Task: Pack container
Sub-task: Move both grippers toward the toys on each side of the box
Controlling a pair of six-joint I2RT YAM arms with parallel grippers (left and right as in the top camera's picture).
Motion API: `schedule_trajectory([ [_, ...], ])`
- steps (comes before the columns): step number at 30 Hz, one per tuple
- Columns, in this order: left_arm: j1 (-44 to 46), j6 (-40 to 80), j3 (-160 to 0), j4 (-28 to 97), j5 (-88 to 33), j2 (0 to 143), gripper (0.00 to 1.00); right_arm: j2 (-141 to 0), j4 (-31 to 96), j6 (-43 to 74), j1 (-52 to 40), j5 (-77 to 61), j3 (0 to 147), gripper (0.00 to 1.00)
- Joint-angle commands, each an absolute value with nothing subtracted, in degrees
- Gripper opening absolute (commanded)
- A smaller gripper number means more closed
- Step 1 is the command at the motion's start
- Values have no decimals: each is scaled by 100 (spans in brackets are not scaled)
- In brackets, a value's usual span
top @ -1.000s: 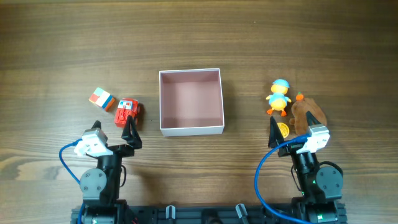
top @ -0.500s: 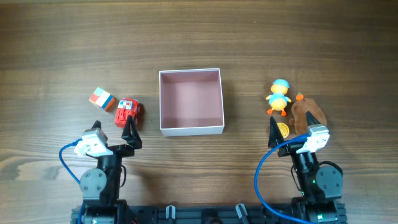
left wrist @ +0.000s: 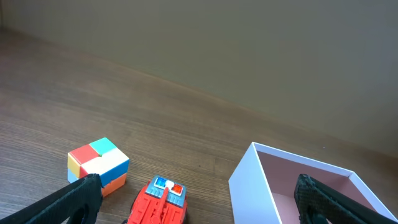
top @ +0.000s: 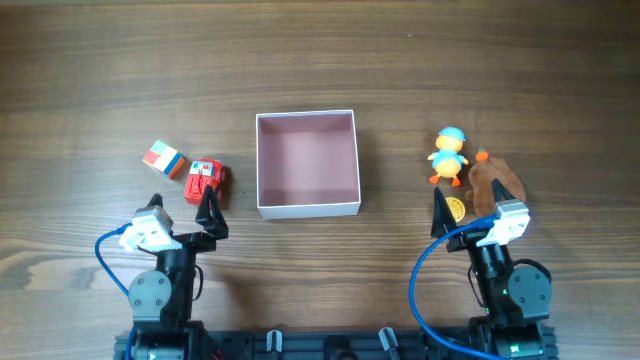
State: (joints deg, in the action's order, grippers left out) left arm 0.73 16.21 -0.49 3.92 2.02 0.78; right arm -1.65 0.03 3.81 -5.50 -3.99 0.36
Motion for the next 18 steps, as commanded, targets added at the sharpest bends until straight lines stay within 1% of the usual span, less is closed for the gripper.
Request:
schedule_trajectory([
  [1,36,1546,-32,410,110,38,100,-204,-10,449,-556,-266,34,100],
  [7,36,1546,-32,410,108,38,100,-207,-1,489,-556,-331,34,100],
  [12,36,1549,-32,401,102,38,100,-239,-1,950,-556,-397,34,99],
  [15,36,1590,-78,370,-110,38,100,-493,51,954,-556,-392,137,100],
  [18,43,1590,-679,880,-193,215,99,-1267,436,963,-556,-401,829,100],
])
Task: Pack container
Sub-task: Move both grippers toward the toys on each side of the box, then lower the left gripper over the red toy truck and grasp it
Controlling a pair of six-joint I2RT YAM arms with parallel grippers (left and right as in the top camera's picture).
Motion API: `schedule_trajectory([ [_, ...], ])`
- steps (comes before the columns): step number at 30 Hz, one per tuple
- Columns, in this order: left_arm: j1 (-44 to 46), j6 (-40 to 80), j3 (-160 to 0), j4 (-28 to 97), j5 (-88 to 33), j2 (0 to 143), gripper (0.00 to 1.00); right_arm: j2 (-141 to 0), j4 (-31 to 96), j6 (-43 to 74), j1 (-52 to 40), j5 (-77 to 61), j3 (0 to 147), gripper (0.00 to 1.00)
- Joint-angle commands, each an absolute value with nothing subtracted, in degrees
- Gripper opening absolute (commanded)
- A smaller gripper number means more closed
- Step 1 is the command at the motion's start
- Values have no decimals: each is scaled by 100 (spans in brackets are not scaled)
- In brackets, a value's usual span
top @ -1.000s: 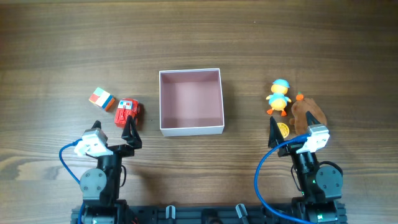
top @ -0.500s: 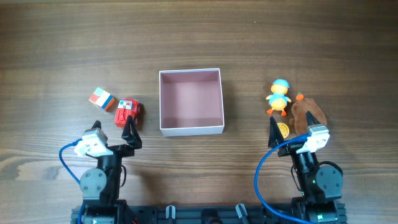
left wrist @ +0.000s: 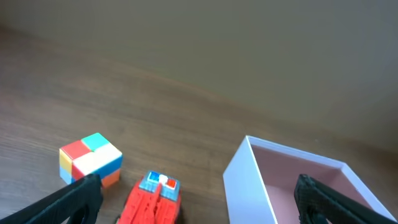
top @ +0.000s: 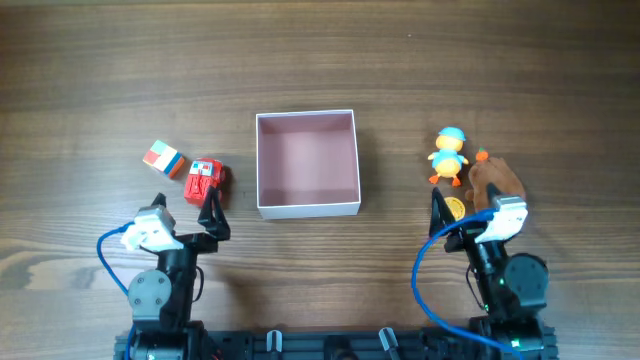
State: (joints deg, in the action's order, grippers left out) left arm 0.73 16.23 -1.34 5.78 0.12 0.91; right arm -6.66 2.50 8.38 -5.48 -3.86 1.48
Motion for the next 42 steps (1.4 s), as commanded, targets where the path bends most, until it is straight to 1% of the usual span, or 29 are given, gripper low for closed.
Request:
schedule_trajectory([
  [1,40,1584,-993,1085,-191,423,99,-1616,578,961,-556,-486,1151,100],
  [3,43,1586,-1699,1562,-193,1068,99,-2368,996,961,-556,-526,1855,100],
  [7,43,1588,-3393,2816,-196,2858,100,-3857,2392,897,-556,-676,3487,100],
  [8,40,1588,-4077,3411,-196,3524,100,-4292,2928,902,-556,-676,4007,100],
  [9,43,1588,-4456,3741,-196,3894,100,-4578,3345,899,-556,-674,4372,100],
  [12,40,1586,-5955,5266,-193,5284,100,-5559,4895,902,-556,-676,5651,100],
  [14,40,1588,-6584,5905,-193,5927,100,-6029,5572,902,-556,-729,6128,100],
  [15,40,1588,-6652,6084,-360,6130,100,-6160,5760,888,-556,-770,6163,100],
  [18,40,1280,-6648,6134,-423,6473,100,-6292,6077,961,-556,-491,6160,100],
  [20,40,1201,-6648,6154,-224,7531,100,-6425,6145,1282,-556,-305,6160,100],
  [23,40,762,-6648,6154,-183,8252,100,-6442,6224,1350,-556,-239,6158,100],
  [25,40,762,-6648,6152,-145,8556,100,-6440,6243,1352,-556,-237,6158,100],
  [31,40,344,-6650,6093,-128,8613,100,-6440,6464,1350,-556,-237,6154,100],
  [42,40,318,-6650,6090,-97,8615,100,-6442,6521,1350,-556,-237,6149,100],
])
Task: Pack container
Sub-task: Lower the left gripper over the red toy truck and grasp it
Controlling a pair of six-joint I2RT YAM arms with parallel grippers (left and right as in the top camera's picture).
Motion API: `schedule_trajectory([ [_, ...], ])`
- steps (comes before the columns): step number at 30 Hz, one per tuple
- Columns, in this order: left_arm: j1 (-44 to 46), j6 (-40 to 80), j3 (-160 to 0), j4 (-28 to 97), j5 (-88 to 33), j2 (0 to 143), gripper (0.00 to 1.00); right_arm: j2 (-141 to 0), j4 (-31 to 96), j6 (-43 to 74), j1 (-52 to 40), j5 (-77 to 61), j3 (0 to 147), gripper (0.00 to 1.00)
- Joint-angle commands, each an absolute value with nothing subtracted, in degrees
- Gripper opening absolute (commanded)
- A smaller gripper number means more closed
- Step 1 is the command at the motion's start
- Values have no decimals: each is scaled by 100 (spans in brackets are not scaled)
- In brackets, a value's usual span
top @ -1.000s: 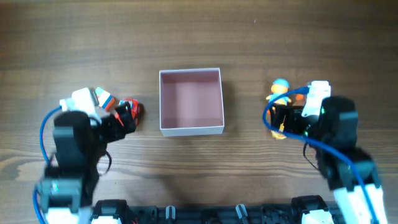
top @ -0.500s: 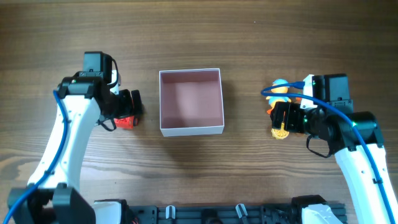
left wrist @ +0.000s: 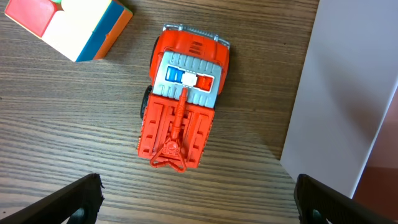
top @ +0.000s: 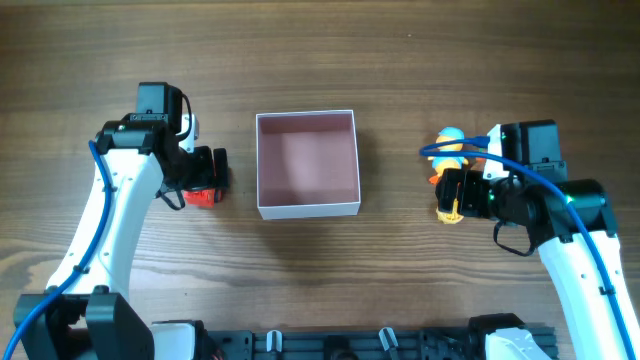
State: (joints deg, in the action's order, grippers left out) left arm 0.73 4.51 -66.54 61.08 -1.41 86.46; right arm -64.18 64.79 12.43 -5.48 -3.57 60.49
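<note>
The white box (top: 307, 206) with a pink inside stands empty mid-table. A red toy fire truck (left wrist: 183, 106) lies just left of it, beside a multicoloured cube (left wrist: 62, 25). My left gripper (left wrist: 199, 202) hangs open over the truck, its fingertips (left wrist: 81, 199) on either side of the truck's tail end and touching nothing. In the overhead view my left gripper (top: 203, 178) covers the truck (top: 203, 195) and the arm hides the cube. My right gripper (top: 450, 195) looks open, low beside the yellow duck toy (top: 450, 148) and above an orange piece (top: 452, 212).
The box's near wall (left wrist: 348, 93) stands close to the right of the truck. The brown item seen earlier by the duck is hidden under my right arm (top: 540, 200). Bare wood table (top: 320, 50) surrounds everything.
Both arms have left their parked pose at the table's front edge. My left gripper is now over the red truck, and my right is over the toys next to the duck. No object has moved.
Both grippers rested open at the front edge, with the truck and cube left of the box and the duck group right of it. The left wrist view shifted slightly. Now each gripper hangs above its own group of toys, holding nothing.
</note>
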Motion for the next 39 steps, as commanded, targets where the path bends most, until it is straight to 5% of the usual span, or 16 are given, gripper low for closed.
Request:
schedule_trajectory([
  [1,40,318,-6650,6090,-97,8615,100,-6440,6525,1347,-556,-237,6149,100],
  [39,40,38,-6650,5747,331,9282,100,-6440,6910,1347,-556,-239,6149,100],
])
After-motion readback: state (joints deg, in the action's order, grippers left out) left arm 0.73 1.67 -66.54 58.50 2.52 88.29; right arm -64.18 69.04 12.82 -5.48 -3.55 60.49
